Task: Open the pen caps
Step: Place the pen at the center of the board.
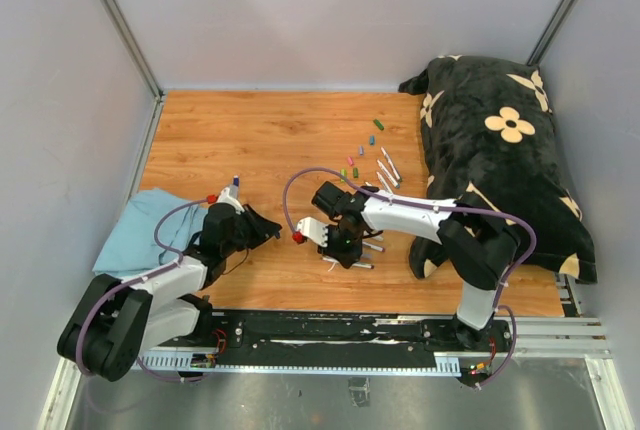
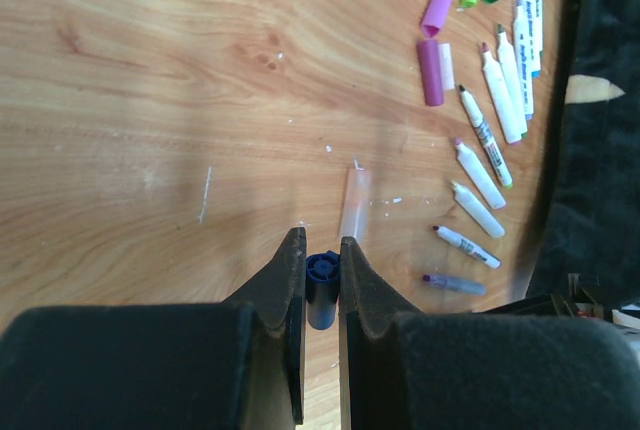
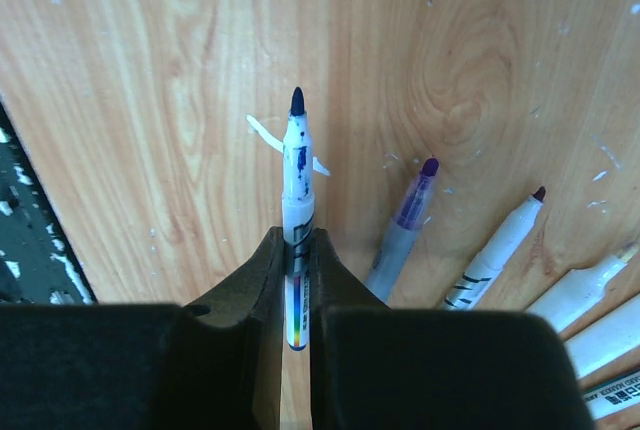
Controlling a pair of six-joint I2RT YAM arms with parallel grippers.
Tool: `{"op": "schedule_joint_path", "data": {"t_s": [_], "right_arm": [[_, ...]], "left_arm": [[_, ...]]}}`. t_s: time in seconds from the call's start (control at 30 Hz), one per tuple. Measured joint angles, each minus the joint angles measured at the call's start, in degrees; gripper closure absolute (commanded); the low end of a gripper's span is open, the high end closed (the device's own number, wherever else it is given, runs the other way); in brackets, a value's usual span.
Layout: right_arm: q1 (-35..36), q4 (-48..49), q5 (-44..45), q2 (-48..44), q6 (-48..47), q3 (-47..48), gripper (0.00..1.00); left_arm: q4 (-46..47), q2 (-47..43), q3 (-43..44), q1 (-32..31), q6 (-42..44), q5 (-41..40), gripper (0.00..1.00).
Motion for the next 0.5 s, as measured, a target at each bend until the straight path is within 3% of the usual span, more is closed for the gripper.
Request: {"op": "schedule_joint_path", "data": {"t_s": [0.23, 0.5], "right_arm": [[0.15, -0.35, 3.82, 1.46, 1.11, 0.50, 0.90], [0.24, -0.37, 5.75, 1.92, 1.57, 1.27, 0.82]], "left_arm": [[0.07, 5.11, 0.50, -0.02, -1.99, -0.20, 0.96], [0.50, 10.43, 2.47, 0.00, -2.67, -0.44, 0.79]]}}
